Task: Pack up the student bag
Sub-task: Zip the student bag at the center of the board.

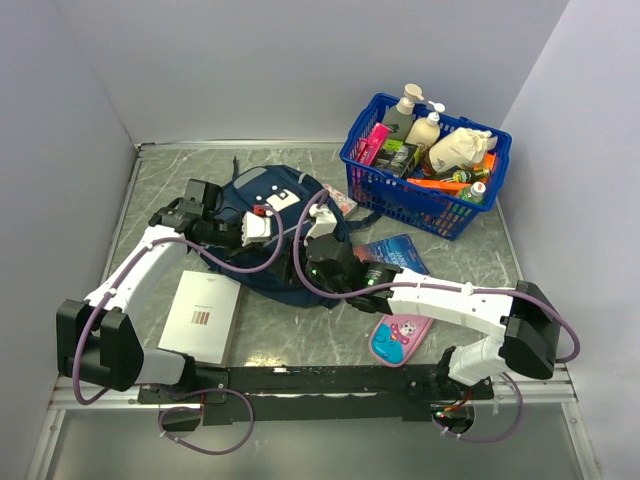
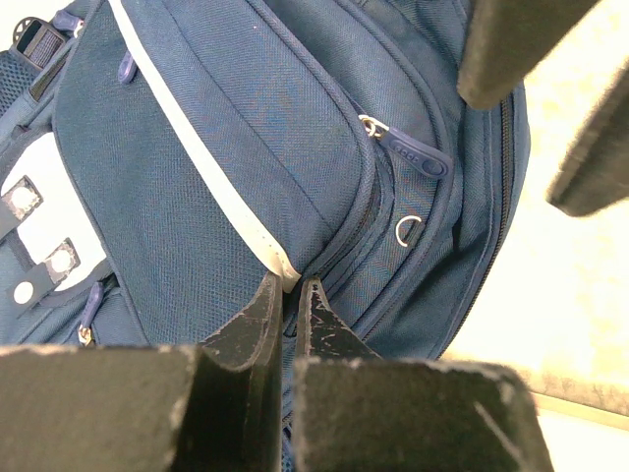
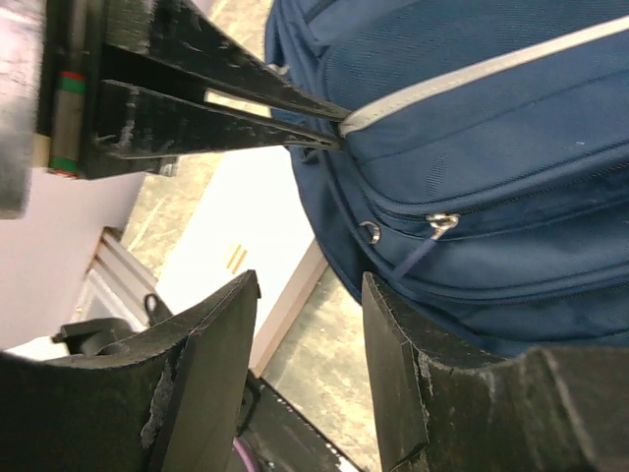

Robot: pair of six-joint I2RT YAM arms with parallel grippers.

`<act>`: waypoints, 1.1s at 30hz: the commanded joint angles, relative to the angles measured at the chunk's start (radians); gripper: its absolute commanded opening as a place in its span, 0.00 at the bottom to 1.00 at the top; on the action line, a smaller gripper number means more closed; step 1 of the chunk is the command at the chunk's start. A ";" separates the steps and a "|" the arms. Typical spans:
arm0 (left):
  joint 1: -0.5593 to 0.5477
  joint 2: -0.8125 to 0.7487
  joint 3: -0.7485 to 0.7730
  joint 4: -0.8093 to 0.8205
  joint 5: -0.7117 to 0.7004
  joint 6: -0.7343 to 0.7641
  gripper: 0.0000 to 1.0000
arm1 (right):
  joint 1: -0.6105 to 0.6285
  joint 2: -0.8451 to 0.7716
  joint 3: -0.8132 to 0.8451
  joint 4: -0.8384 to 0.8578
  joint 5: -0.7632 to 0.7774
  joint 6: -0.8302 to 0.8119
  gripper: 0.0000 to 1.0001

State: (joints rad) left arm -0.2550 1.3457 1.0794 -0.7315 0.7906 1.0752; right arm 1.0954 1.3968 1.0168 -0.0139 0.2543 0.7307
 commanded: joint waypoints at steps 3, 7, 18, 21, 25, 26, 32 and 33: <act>-0.009 -0.022 0.057 0.015 0.096 -0.011 0.01 | -0.003 0.021 0.045 -0.037 0.074 -0.022 0.53; -0.009 -0.023 0.065 0.007 0.102 -0.009 0.01 | -0.022 0.050 0.046 -0.055 0.082 0.003 0.53; -0.010 -0.028 0.066 -0.009 0.108 -0.001 0.01 | -0.051 0.180 0.132 -0.077 0.049 0.003 0.52; -0.010 -0.028 0.068 -0.005 0.110 -0.001 0.01 | -0.051 0.192 0.137 -0.074 0.036 0.004 0.46; -0.010 -0.023 0.070 -0.003 0.111 -0.003 0.01 | -0.049 0.176 0.118 -0.081 0.034 0.007 0.34; -0.010 -0.022 0.071 -0.003 0.111 -0.003 0.01 | -0.049 0.168 0.114 -0.092 0.033 0.009 0.33; -0.010 -0.020 0.080 -0.009 0.113 -0.001 0.01 | -0.048 0.125 0.056 -0.121 0.042 0.013 0.20; -0.010 -0.022 0.082 -0.012 0.110 0.002 0.01 | -0.049 0.117 0.045 -0.121 0.049 0.009 0.14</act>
State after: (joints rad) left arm -0.2550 1.3457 1.0950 -0.7631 0.7898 1.0782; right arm 1.0447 1.5650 1.0931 -0.1215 0.2943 0.7387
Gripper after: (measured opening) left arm 0.045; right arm 0.219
